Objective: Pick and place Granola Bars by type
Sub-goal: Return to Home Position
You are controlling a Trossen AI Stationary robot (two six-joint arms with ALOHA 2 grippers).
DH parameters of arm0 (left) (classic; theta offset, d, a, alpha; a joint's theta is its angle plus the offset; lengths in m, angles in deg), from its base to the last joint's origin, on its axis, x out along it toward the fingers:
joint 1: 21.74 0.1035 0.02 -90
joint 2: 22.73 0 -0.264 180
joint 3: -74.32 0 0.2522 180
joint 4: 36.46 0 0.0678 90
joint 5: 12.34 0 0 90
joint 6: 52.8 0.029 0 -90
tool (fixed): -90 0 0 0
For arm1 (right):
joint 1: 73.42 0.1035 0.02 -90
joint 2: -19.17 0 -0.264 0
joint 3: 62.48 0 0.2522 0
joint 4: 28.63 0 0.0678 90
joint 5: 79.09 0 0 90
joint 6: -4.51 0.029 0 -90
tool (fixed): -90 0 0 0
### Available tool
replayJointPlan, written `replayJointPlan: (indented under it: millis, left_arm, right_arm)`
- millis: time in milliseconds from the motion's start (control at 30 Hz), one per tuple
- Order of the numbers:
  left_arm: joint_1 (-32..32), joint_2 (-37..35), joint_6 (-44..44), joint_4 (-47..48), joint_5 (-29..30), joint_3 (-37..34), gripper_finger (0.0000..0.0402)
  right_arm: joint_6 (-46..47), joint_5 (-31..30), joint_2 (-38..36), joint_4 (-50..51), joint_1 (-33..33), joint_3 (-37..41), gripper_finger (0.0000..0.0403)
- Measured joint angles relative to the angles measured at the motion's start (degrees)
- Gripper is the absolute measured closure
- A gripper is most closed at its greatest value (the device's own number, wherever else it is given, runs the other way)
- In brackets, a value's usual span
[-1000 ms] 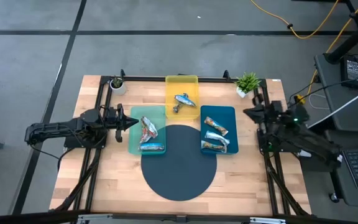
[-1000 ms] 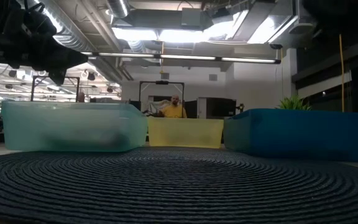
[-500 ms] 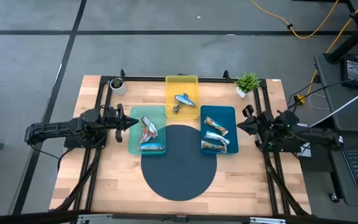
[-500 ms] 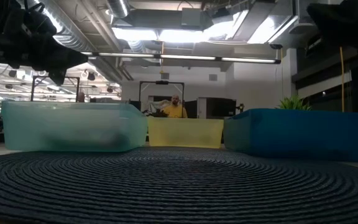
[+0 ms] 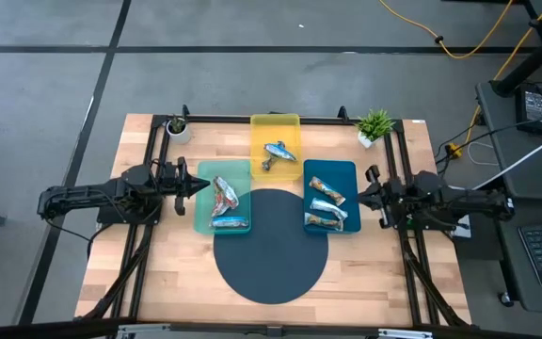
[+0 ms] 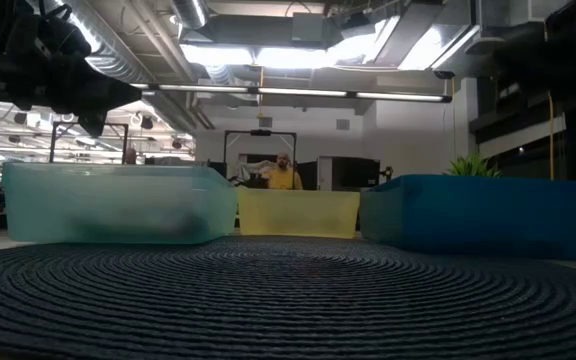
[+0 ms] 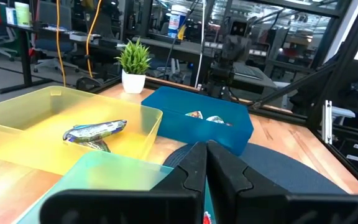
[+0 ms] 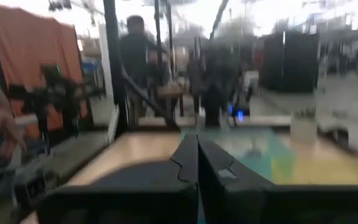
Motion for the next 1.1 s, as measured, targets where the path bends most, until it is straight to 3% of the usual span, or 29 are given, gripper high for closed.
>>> replayJointPlan:
  millis: [133, 367, 1100]
  left_arm:
    - [0.00, 0.00, 0.00, -0.02, 0.00, 0.00, 0.0397]
    - [0.00, 0.00, -0.02, -0.02, -0.01, 0.00, 0.0399]
    - [0.00, 0.00, -0.02, -0.01, -0.01, 0.00, 0.0397]
  right_arm:
    - [1.30, -1.29, -0.02, 7.25, -0.02, 0.00, 0.0402]
    - [-0.30, -5.98, 0.09, 8.18, -0.02, 0.00, 0.0402]
    - [-1.59, -5.90, 0.15, 8.19, -0.02, 0.00, 0.0383]
